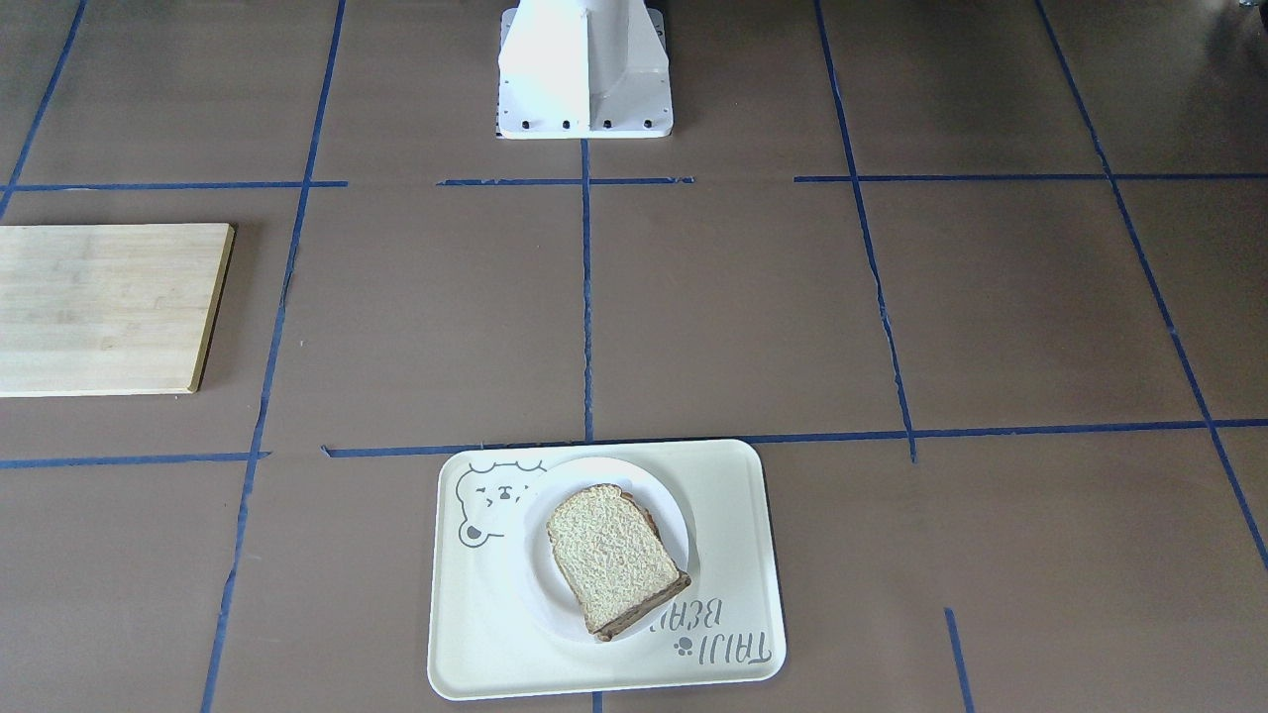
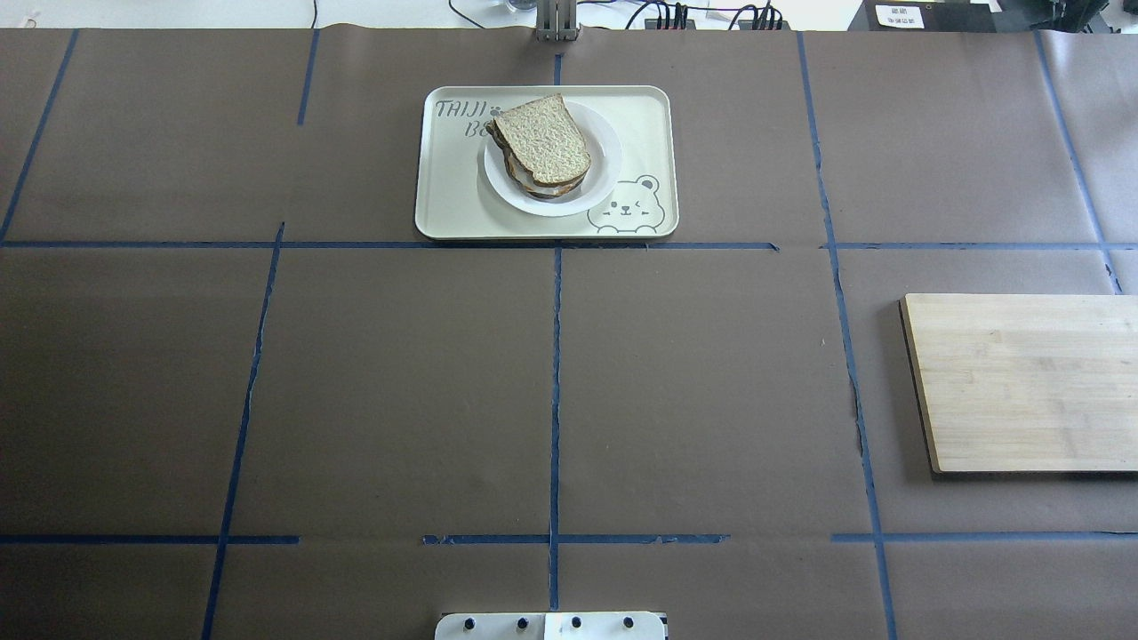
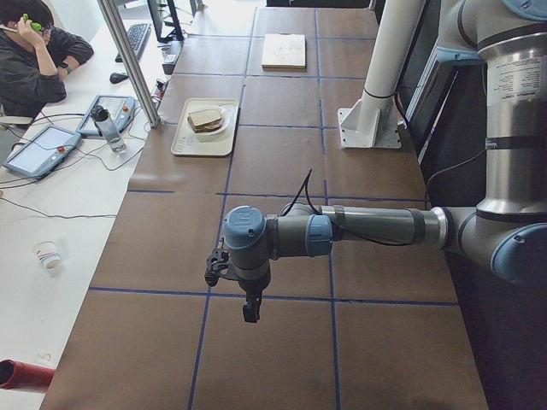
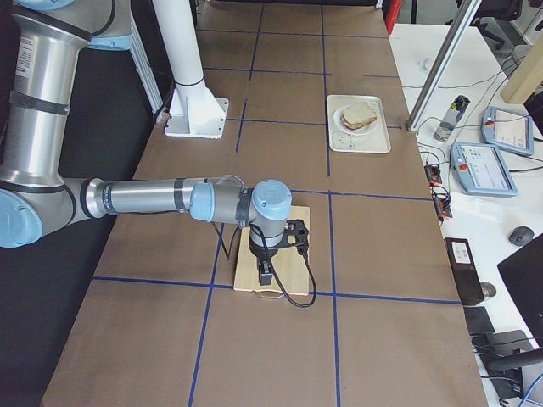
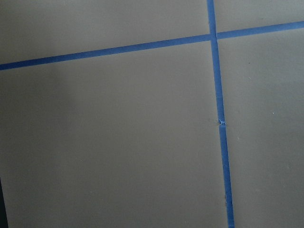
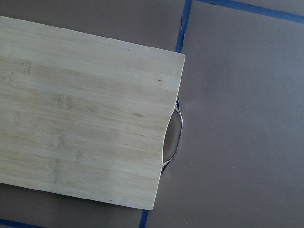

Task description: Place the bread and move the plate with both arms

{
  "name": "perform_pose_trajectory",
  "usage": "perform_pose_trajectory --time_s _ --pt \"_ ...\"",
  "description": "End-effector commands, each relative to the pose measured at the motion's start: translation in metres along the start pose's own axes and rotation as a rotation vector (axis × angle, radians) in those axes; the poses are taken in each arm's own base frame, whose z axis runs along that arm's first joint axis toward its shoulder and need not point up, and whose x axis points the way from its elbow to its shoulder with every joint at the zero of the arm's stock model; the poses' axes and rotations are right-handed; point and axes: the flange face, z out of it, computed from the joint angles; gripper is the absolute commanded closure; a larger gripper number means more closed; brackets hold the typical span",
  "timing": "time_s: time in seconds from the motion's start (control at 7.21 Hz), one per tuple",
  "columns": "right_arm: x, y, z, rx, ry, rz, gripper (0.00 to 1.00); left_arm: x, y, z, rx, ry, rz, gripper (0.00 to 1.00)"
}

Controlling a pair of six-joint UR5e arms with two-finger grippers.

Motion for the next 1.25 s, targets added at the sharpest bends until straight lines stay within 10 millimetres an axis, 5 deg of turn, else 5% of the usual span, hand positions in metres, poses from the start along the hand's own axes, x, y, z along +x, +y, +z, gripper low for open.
perform_pose_trajectory --time_s 0.0,1.11 --pt "-0.0002 -0.0001 -0.0003 0.000 0.000 0.000 0.00 0.0009 0.0003 0.0007 0.000 0.005 0.005 0.00" --pt "-0.0005 0.0004 -0.0005 0.001 0.000 -0.002 0.00 0.0070 -0.0024 -0.0061 0.015 0.003 0.021 0.00"
